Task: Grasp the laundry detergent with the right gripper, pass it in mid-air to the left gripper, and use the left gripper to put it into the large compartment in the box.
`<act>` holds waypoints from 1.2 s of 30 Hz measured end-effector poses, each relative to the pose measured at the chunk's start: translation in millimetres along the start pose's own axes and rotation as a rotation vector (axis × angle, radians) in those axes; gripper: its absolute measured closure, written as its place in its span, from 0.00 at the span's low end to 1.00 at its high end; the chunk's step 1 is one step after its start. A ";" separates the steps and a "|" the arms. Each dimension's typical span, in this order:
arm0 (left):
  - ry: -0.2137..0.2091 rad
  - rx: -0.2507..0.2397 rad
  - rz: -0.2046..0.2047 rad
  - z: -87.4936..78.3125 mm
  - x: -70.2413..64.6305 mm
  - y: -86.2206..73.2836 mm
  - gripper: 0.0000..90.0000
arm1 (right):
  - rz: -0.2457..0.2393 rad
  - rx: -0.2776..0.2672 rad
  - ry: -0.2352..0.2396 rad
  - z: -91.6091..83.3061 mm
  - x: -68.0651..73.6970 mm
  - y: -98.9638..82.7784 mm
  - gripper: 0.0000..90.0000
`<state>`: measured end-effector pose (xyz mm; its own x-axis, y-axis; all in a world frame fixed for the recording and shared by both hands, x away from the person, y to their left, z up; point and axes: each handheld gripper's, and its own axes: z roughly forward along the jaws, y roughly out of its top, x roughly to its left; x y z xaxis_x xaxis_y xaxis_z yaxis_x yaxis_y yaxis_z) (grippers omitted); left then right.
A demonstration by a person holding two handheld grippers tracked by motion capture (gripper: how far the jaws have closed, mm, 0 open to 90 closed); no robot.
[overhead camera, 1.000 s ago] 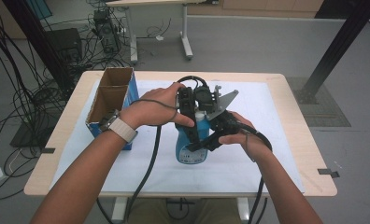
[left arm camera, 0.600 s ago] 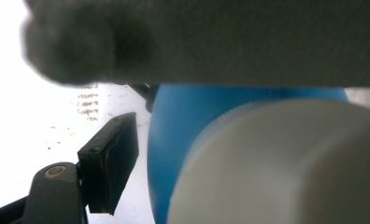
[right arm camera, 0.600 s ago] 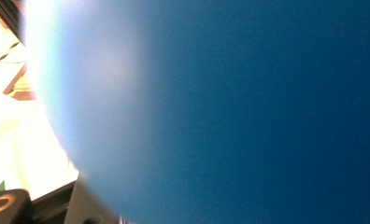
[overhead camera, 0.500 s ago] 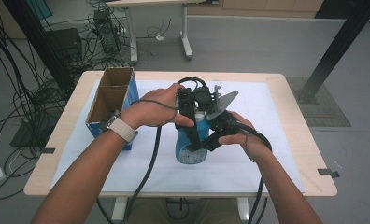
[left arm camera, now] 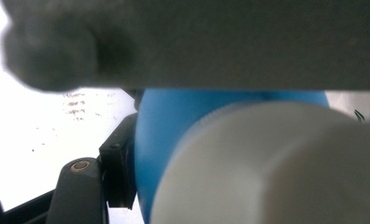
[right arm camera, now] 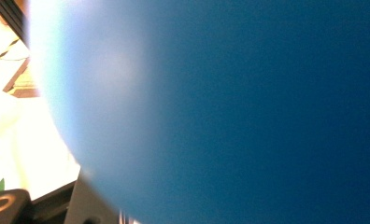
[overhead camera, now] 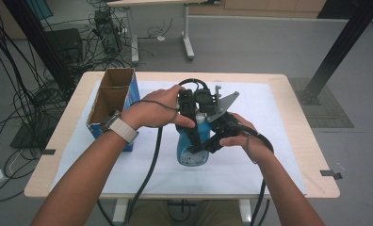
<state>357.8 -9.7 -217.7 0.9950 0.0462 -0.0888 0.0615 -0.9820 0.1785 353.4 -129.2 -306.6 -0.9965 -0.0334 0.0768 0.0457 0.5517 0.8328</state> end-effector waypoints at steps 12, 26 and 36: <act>-0.016 0.017 0.024 0.0 0.4 1.4 0.45 | 0.025 0.011 0.008 -0.4 1.4 -1.3 0.49; -0.014 0.019 0.019 1.2 0.1 1.0 0.46 | 0.008 -0.001 0.006 1.2 0.3 -2.5 0.49; -0.018 0.020 0.014 2.3 0.6 -1.3 0.46 | 0.022 0.008 0.010 3.1 0.9 -2.6 0.49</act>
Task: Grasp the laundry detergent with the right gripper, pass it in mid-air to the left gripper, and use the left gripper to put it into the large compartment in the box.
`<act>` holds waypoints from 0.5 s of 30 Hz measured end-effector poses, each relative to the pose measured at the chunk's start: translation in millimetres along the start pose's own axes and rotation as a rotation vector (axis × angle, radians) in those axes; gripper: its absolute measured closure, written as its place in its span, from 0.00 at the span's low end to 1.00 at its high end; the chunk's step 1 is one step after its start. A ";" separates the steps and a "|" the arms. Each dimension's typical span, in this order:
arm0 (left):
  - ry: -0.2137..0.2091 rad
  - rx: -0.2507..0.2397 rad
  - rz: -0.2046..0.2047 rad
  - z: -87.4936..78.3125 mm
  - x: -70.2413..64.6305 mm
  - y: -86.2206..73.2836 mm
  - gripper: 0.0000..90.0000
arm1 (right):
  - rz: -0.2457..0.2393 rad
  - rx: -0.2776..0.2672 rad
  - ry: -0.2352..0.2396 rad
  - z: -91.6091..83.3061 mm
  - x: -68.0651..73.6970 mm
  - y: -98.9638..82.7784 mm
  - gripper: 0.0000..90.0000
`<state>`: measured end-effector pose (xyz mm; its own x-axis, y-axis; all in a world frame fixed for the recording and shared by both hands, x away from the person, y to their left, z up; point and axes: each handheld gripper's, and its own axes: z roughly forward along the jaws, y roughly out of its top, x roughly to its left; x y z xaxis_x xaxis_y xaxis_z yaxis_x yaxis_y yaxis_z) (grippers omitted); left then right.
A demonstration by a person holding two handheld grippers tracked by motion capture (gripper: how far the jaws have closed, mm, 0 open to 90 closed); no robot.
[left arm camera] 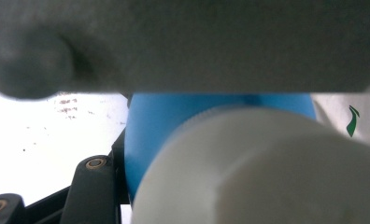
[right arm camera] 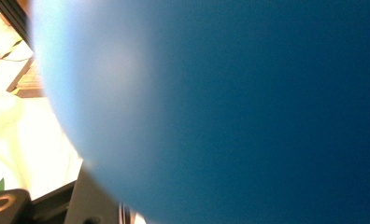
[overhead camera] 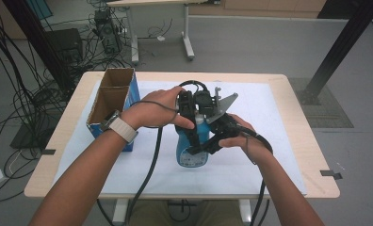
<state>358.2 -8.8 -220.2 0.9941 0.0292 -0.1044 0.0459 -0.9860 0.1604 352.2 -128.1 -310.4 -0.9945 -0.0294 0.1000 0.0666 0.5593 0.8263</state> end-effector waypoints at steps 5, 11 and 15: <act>0.001 -0.003 0.001 0.0 0.2 -0.2 0.46 | 0.000 0.002 0.001 0.1 -0.4 0.2 0.49; 0.000 -0.003 -0.002 -0.3 1.0 -0.8 0.46 | -0.006 0.001 0.001 0.6 -1.5 0.5 0.49; 0.003 -0.005 0.002 -0.5 1.6 -1.1 0.46 | -0.001 0.005 0.000 0.4 -1.6 1.2 0.49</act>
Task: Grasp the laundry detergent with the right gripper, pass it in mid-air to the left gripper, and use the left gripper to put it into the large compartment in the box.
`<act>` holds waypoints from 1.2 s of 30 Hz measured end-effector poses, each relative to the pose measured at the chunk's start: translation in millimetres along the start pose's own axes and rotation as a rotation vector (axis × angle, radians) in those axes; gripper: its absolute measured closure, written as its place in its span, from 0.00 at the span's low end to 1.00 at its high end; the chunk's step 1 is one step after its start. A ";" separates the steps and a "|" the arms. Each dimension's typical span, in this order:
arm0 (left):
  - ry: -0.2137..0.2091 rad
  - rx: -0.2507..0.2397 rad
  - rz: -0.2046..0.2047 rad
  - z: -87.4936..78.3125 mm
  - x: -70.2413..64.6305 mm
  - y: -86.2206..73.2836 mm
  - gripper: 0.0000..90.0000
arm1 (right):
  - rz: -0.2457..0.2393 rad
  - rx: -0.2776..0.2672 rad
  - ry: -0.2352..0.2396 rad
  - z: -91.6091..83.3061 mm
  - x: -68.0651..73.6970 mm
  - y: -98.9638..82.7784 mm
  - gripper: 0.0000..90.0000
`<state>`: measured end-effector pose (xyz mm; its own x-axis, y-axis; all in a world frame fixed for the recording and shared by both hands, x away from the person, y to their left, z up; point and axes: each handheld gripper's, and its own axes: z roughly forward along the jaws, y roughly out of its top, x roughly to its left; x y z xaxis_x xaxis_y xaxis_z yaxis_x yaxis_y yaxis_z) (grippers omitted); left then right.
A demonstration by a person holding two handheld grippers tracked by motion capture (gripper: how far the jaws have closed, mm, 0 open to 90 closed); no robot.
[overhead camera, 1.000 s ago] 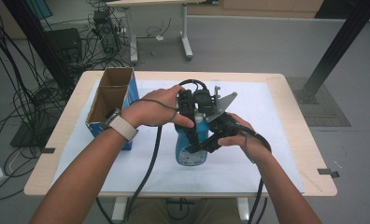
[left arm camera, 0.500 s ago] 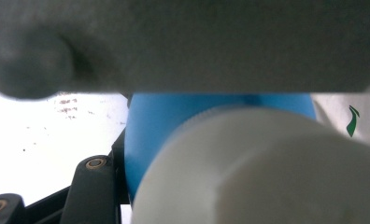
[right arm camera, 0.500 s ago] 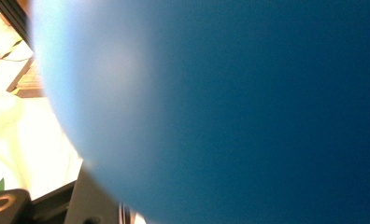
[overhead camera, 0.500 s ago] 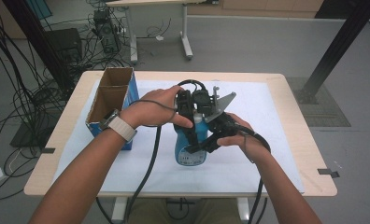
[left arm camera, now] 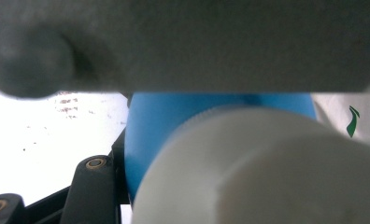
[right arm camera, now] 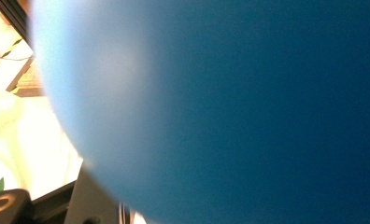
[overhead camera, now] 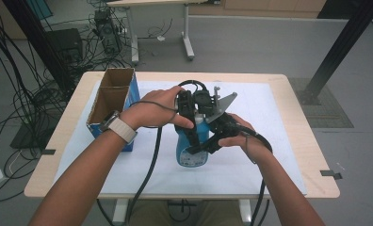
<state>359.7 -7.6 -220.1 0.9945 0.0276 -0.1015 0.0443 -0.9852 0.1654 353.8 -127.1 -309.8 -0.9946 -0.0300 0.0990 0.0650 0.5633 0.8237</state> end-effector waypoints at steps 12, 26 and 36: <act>-0.001 0.002 0.006 -0.4 1.3 0.3 0.46 | -0.008 -0.005 -0.003 0.3 -1.3 0.2 0.49; 0.001 -0.005 0.003 0.0 0.6 -0.5 0.46 | -0.008 0.003 -0.005 -0.2 -0.9 0.4 0.49; 0.002 -0.006 0.002 -0.5 -0.3 -0.4 0.46 | 0.000 0.008 -0.006 -0.6 0.5 1.0 0.49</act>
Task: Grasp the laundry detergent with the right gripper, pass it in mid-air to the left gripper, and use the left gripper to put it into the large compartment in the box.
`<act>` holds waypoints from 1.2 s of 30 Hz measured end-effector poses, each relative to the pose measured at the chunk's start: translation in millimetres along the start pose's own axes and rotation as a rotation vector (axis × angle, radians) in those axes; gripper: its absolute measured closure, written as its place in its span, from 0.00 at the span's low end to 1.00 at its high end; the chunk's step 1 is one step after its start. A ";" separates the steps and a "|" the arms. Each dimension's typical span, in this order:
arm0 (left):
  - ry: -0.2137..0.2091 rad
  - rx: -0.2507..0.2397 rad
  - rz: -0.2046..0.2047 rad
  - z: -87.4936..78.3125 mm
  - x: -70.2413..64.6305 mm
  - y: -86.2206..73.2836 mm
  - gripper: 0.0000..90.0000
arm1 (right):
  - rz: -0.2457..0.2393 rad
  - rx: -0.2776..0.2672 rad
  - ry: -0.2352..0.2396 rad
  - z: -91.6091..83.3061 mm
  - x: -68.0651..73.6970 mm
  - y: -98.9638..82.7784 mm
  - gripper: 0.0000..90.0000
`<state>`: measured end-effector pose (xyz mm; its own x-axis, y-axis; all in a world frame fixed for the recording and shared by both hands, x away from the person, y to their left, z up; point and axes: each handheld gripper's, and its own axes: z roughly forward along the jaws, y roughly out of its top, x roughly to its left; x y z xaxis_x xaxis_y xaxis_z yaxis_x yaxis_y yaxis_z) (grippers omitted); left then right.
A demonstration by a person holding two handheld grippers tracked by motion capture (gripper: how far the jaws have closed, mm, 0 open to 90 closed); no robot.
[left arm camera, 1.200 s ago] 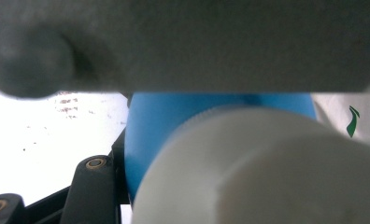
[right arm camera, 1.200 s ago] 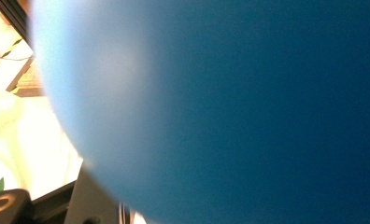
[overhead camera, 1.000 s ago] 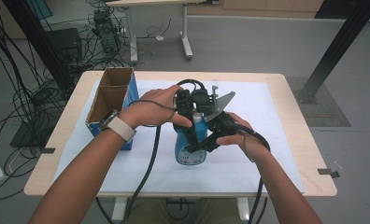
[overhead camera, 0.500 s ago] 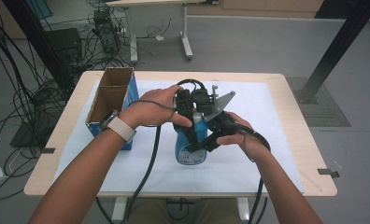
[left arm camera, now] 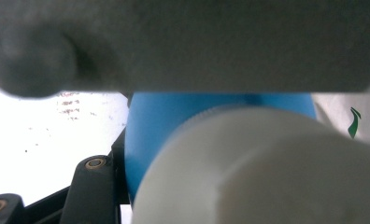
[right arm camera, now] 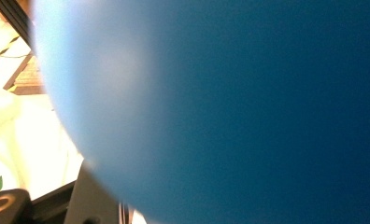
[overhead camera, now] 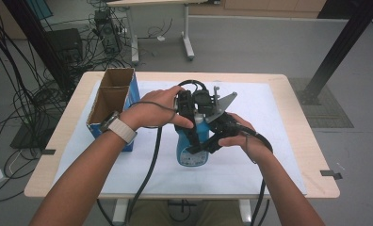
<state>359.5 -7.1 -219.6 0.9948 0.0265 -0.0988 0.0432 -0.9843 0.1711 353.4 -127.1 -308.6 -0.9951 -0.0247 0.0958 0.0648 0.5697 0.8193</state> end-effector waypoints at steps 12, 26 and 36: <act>0.001 -0.003 -0.006 -0.2 -0.8 -1.1 0.46 | -0.010 -0.002 0.002 0.6 -0.3 0.7 0.49; -0.004 -0.007 -0.009 0.6 -0.6 -1.5 0.45 | -0.002 0.004 0.003 0.8 0.3 0.5 0.49; -0.003 -0.011 -0.010 0.5 -0.7 -2.8 0.45 | -0.018 0.000 0.004 1.7 -0.6 0.5 0.49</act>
<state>358.6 -4.4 -220.5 0.9940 0.0357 -0.1036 0.0542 -0.9820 0.1809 353.9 -125.3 -309.2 -0.9958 -0.0382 0.0830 0.0466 0.5688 0.8212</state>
